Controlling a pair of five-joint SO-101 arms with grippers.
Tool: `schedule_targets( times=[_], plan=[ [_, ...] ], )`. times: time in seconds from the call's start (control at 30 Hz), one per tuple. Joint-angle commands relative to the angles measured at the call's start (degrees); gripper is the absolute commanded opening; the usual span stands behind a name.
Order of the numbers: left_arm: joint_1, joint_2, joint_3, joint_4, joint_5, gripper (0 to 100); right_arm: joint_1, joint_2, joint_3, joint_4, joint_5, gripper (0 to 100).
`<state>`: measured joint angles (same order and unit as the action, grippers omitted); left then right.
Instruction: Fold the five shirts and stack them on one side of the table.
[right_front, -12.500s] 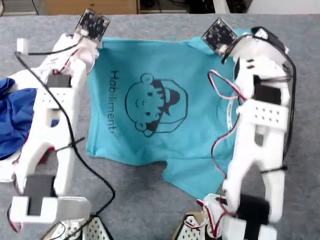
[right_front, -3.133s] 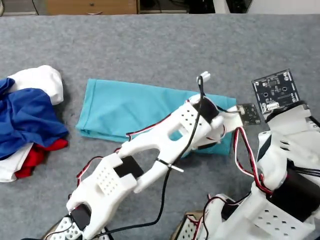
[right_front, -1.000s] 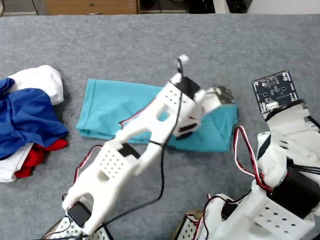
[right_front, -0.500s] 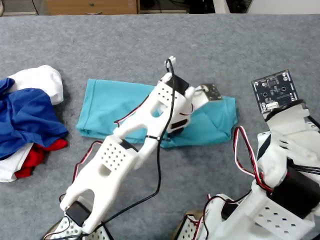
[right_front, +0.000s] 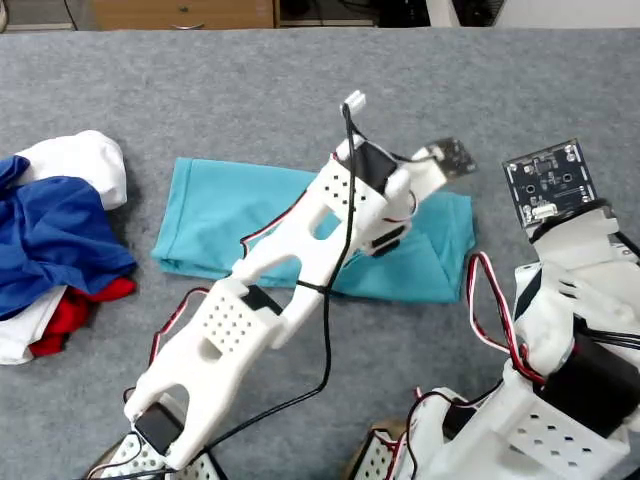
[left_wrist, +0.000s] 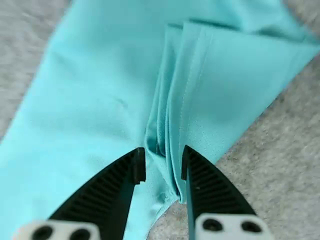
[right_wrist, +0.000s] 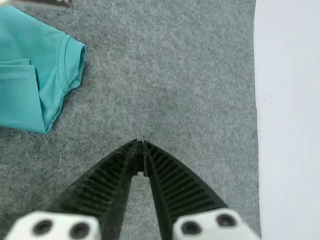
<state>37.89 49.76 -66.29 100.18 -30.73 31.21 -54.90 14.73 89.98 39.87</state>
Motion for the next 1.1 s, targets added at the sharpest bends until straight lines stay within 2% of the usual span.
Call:
schedule_targets(
  times=[0.0,0.2,0.47,0.67,0.83,1.0,1.07],
  plan=[
    [-1.4,-7.6,-2.8,0.7,3.4,14,-0.3,-0.3,-0.2,-1.1,-0.4,0.2],
    [-10.1,-13.5,-2.5,0.7,10.4,13,-0.3,-0.3,0.0,-0.9,-0.2,0.2],
    [-33.5,-20.8,8.7,0.7,15.3,13,-0.4,-0.2,5.4,-0.9,-0.1,0.2],
    [-46.5,-20.2,11.4,0.5,15.1,13,-0.3,-0.2,14.2,-0.8,-0.5,0.2],
    [-50.8,-12.6,11.0,0.5,15.0,14,-0.4,-0.2,19.0,2.3,-0.4,0.2],
    [-51.3,-6.2,11.2,0.5,12.1,14,-0.3,-0.2,19.5,4.4,-0.5,0.2],
    [-51.3,-4.9,11.5,0.6,12.2,17,-0.3,-0.2,19.4,5.4,-0.5,0.2]
  ],
)
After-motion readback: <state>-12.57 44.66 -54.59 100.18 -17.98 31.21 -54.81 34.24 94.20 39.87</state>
